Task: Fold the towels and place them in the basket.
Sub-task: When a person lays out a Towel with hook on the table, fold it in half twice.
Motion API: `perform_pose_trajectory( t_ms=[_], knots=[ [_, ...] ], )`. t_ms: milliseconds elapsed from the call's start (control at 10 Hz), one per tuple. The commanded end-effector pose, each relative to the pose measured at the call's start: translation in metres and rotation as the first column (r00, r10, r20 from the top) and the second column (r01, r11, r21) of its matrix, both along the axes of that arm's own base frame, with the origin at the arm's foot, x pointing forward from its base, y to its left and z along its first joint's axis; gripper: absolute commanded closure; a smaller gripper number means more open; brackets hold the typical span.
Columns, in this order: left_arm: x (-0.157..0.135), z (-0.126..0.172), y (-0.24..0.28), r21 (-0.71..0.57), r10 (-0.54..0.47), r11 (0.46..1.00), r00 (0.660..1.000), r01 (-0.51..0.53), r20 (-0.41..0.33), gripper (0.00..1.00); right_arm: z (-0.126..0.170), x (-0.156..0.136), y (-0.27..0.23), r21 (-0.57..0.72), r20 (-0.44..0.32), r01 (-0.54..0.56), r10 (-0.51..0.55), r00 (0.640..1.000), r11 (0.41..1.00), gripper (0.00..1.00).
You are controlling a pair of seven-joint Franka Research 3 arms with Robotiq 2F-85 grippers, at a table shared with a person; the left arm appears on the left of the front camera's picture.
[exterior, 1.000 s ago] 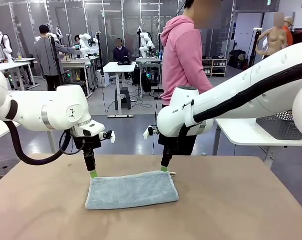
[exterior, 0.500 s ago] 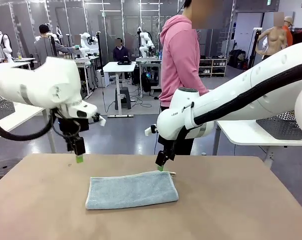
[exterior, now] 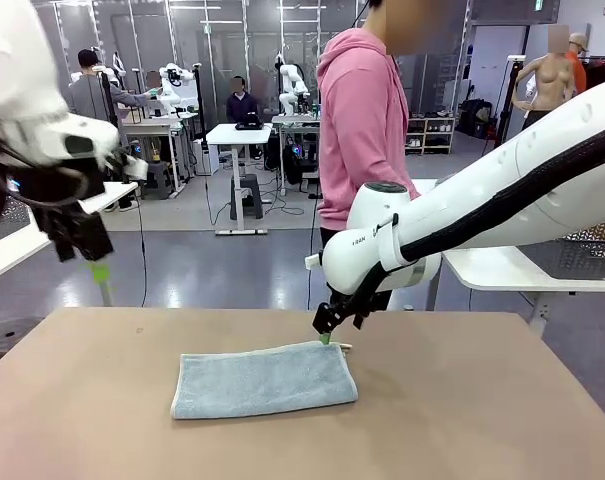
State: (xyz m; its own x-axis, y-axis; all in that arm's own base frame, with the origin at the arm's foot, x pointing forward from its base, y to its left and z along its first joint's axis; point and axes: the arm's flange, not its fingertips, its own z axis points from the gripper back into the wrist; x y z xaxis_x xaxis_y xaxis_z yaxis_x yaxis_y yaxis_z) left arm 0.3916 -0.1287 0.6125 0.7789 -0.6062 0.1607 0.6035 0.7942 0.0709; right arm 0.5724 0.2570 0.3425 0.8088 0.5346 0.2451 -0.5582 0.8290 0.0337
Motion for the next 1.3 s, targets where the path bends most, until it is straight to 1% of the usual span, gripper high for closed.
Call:
perform_pose_trajectory(
  t_ms=[0,400,500,600,700,800,900,1000,1200],
  knots=[
    [0.020,-0.024,-0.013,0.007,-0.015,1.000,0.999,0.015,-0.049,0.00,0.001,0.002,0.002,0.000,-0.001,-0.008,0.008,1.000,1.000,0.00],
    [0.020,-0.024,-0.013,0.007,-0.015,1.000,0.999,0.015,-0.049,0.00,0.001,0.002,0.002,0.000,-0.001,-0.008,0.008,1.000,1.000,0.00],
    [0.017,-0.030,-0.012,0.008,-0.021,1.000,0.998,0.021,-0.062,0.00,0.002,0.000,0.002,0.001,0.002,-0.004,0.004,1.000,1.000,0.00],
    [0.009,0.002,-0.006,0.037,-0.011,0.999,1.000,0.011,0.004,0.00,-0.014,0.005,0.005,-0.024,-0.030,0.076,-0.077,0.997,0.997,0.00],
    [-0.002,0.030,-0.003,0.076,0.014,0.997,1.000,-0.012,-0.019,0.00,-0.026,0.007,0.005,-0.008,-0.059,0.113,-0.113,0.992,0.994,0.00],
    [-0.013,0.056,0.001,0.061,0.007,0.998,0.999,-0.004,-0.043,0.00,-0.034,0.005,0.007,0.009,-0.077,0.151,-0.150,0.986,0.988,0.00],
    [-0.027,0.085,0.006,0.052,-0.008,0.999,1.000,0.009,-0.022,0.00,-0.042,0.002,0.008,-0.005,-0.069,0.206,-0.206,0.976,0.979,0.00],
    [-0.039,0.110,0.013,0.038,-0.025,0.999,1.000,0.024,0.007,0.00,-0.050,-0.001,0.011,0.022,-0.093,0.230,-0.227,0.969,0.973,0.00],
    [-0.058,0.154,0.029,-0.022,0.001,1.000,0.999,-0.001,0.039,0.00,-0.062,-0.003,0.013,0.029,-0.098,0.305,-0.301,0.948,0.952,0.00]
  ],
)
